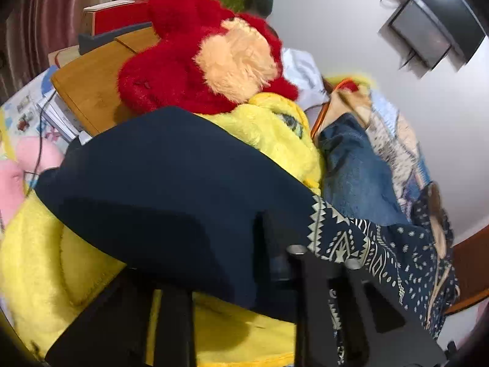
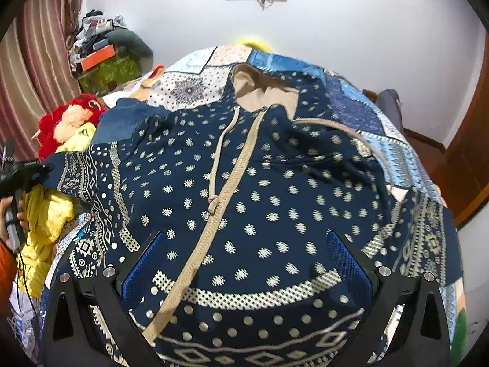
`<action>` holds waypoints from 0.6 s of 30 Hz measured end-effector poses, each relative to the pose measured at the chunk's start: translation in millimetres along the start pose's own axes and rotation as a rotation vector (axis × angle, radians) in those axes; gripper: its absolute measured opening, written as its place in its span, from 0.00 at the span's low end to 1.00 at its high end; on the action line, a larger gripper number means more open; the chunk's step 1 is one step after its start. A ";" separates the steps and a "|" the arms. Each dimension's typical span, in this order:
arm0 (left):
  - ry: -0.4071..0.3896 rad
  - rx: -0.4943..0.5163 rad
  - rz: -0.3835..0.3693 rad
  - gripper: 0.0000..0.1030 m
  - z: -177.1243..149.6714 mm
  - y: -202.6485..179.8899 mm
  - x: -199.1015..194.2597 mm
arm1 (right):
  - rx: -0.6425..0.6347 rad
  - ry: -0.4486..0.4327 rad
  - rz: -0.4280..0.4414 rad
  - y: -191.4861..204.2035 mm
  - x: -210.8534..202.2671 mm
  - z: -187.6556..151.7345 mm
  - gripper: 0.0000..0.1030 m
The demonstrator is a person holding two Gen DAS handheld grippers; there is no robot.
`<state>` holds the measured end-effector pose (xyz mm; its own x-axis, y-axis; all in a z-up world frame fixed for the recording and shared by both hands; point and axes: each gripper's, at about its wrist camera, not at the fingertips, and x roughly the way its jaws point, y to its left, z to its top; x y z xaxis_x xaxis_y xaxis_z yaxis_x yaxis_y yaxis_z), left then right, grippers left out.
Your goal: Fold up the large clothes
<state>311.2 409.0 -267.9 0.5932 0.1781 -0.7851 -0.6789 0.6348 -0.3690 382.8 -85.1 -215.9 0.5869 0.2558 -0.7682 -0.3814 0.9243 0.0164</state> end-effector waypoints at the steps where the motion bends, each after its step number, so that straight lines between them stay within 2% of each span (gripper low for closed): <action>1: -0.004 0.034 0.030 0.01 3.1 -12.7 -4.3 | 0.012 -0.006 0.002 -2.9 -5.7 -1.9 1.00; 6: -0.159 0.243 0.005 0.02 8.9 -90.2 -62.6 | 0.091 -0.015 0.037 -26.6 -28.6 -11.3 1.00; 8: -0.201 0.323 -0.049 0.02 8.7 -130.2 -84.6 | 0.118 -0.016 0.050 -36.5 -36.0 -14.1 1.00; 10: -0.216 0.405 -0.141 0.02 1.8 -176.9 -103.3 | 0.147 -0.020 0.056 -51.1 -46.7 -17.0 1.00; 12: -0.211 0.475 -0.201 0.02 -8.2 -213.0 -110.8 | 0.159 -0.031 0.045 -62.8 -55.9 -19.1 1.00; 15: -0.140 0.605 -0.292 0.02 -44.5 -276.9 -102.4 | 0.142 -0.056 0.003 -78.3 -73.9 -23.0 1.00; 18: -0.047 0.724 -0.293 0.02 -92.1 -317.1 -77.3 | 0.108 -0.079 -0.045 -89.6 -91.9 -30.1 1.00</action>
<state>440.8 124.6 -136.0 0.7333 -0.0513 -0.6780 -0.0498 0.9904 -0.1289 341.5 -199.9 -166.1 0.6576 0.2309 -0.7171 -0.2770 0.9593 0.0549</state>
